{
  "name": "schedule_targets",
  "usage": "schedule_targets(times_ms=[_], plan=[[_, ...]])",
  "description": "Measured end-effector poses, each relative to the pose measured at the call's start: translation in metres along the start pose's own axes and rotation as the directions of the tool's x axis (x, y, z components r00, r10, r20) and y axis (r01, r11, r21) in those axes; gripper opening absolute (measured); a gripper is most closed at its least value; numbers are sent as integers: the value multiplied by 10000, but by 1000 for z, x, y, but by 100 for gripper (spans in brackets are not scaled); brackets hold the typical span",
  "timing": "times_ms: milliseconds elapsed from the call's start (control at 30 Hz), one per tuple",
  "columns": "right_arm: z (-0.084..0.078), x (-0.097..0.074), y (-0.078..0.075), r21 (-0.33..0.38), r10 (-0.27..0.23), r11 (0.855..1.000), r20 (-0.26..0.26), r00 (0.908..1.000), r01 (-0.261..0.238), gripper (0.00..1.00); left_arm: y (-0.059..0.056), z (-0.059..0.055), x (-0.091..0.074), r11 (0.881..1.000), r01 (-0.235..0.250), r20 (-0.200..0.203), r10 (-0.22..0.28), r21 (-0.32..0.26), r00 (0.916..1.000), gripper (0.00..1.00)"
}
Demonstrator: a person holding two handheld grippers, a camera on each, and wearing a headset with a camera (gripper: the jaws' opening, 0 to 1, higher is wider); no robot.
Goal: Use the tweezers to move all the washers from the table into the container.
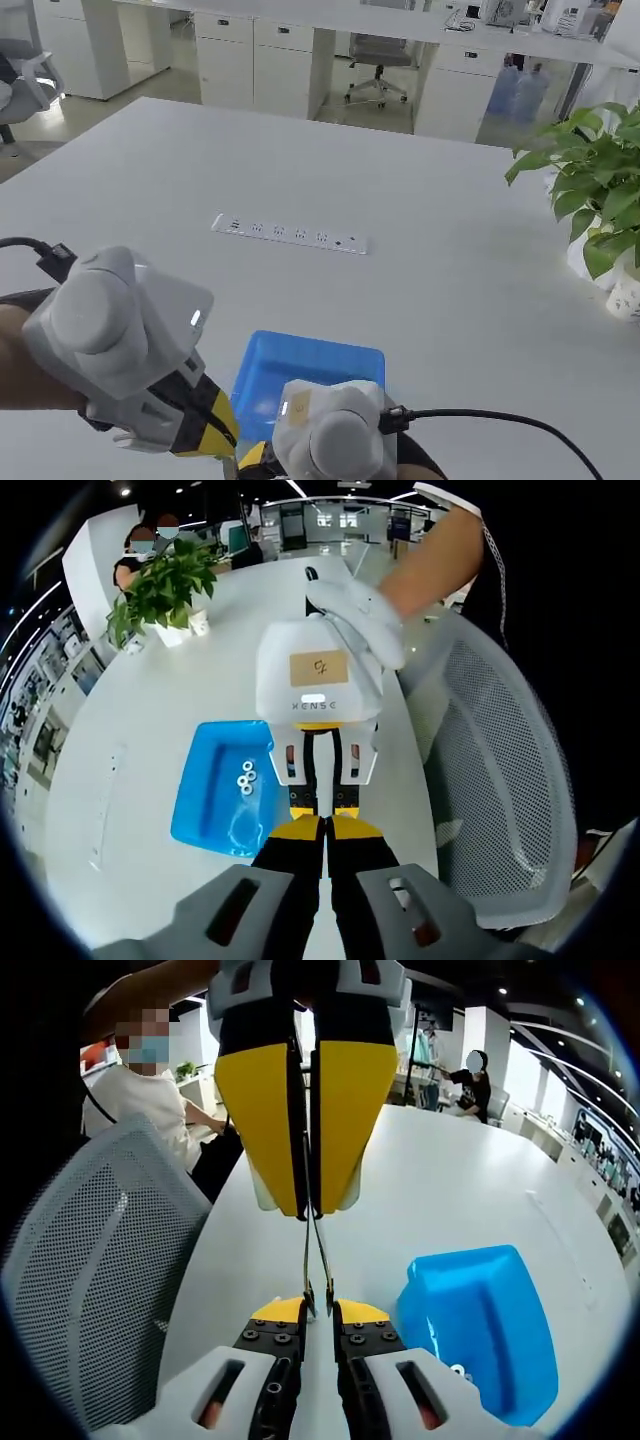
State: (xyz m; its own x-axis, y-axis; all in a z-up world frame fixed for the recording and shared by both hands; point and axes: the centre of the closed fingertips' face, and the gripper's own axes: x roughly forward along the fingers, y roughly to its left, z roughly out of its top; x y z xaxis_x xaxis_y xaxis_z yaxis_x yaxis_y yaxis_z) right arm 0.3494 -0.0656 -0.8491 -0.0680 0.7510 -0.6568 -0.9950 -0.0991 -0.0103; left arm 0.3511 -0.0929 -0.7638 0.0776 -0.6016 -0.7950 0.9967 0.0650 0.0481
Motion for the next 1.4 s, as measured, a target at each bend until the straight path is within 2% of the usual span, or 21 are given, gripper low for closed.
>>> schedule_targets(times_ms=[200, 867, 1400], plan=[[1, 6, 5, -43, 174, 9998, 20, 9998, -174, 12, -5, -6, -1, 10000, -49, -103, 48, -62, 9999, 3], [-5, 15, 15, 60, 545, 9985, -49, 9985, -545, 12, -14, -13, 5, 9998, 70, -154, -73, -193, 9999, 4], [-9, 19, 16, 147, 617, 9980, -106, 9980, -615, 12, -14, -19, 11, 9996, 83, -144, -87, -253, 9999, 4]])
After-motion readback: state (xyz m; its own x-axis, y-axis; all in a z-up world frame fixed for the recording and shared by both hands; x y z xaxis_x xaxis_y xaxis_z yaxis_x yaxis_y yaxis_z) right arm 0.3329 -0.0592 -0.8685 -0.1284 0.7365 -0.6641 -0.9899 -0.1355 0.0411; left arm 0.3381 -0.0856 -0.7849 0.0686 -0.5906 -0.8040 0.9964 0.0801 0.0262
